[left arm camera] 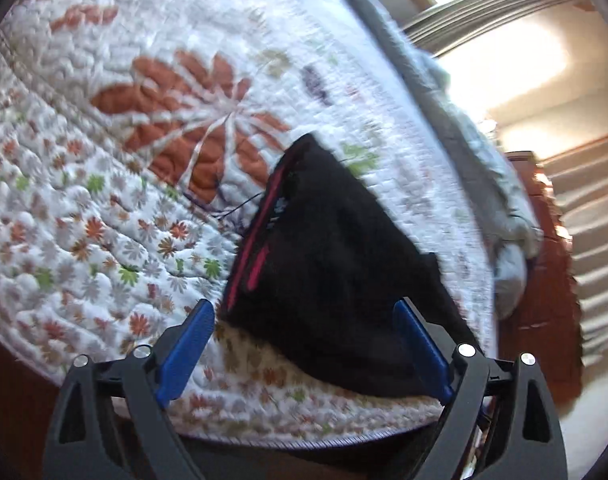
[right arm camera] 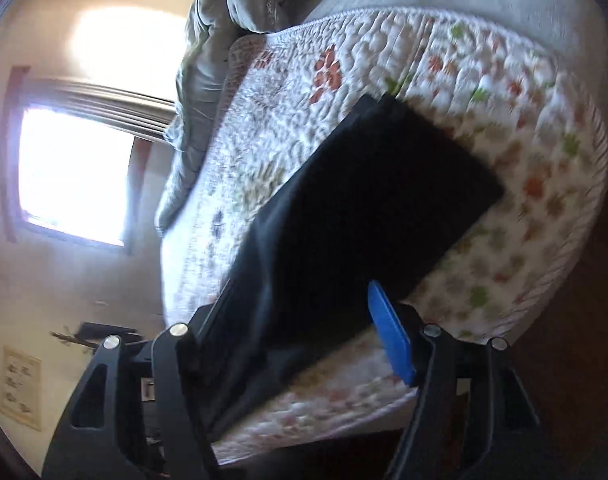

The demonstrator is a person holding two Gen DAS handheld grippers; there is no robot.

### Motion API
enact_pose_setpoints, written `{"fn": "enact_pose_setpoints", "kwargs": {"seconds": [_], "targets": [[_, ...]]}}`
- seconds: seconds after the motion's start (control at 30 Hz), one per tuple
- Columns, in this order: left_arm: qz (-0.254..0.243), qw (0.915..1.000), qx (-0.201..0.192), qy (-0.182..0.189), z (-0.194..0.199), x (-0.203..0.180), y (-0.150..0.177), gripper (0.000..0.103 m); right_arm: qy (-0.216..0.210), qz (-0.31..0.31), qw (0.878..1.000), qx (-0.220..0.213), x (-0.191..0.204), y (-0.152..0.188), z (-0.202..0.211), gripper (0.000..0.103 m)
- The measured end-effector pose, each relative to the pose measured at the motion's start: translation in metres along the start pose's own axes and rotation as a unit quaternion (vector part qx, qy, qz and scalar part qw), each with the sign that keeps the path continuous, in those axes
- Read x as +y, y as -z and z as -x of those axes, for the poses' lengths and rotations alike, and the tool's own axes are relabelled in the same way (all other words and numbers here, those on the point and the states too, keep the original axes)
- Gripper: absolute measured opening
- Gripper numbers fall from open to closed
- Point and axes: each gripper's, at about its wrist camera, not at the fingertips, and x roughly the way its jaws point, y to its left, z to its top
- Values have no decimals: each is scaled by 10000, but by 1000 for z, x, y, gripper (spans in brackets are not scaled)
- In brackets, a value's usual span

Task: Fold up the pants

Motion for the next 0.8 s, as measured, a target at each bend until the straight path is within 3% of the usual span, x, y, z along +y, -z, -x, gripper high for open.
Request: {"fn": "enact_pose_setpoints", "kwargs": {"seconds": [0.1,0.2,0.23,0.3,0.47,0.67,0.7,0.73,0.77,0.8], "targets": [[-10,9998,133,-144,-18,-5,-5,90,40,-133,9999,28,2,0,0,71],[-279,9984,273,-421,-27,-20,-8,66,180,-178,9997,-14,6,-6,4,76],[-356,9969,290,-636,-29,-24,-8,51,192,-198,9996,-32,6,-9,6,77],[-395,9946,331,-906,-29,-28,-9,40,217,-245,9994,-77,6,-14,9,77],[-379,9951,321,-852,-23,-35,-11,20,266,-578,9979,-146,3,-26,10,77],[-385,9948,593,-726,-34,-38,-13,17,495,-955,9941,-139,0,-49,-11,75],[-327,9943,687,-745,-38,-37,-14,17,547,-1016,9932,-148,-1,-52,-15,66],[-323,9941,708,-756,-40,-38,-14,11,587,-1066,9924,-157,-2,-55,-19,29],[-308,9943,689,-756,-40,-38,-14,10,505,-1074,9928,-134,-1,-59,-26,7],[-265,9948,686,-711,-40,-40,-16,8,591,-987,9933,-93,5,-64,-32,5]]}}
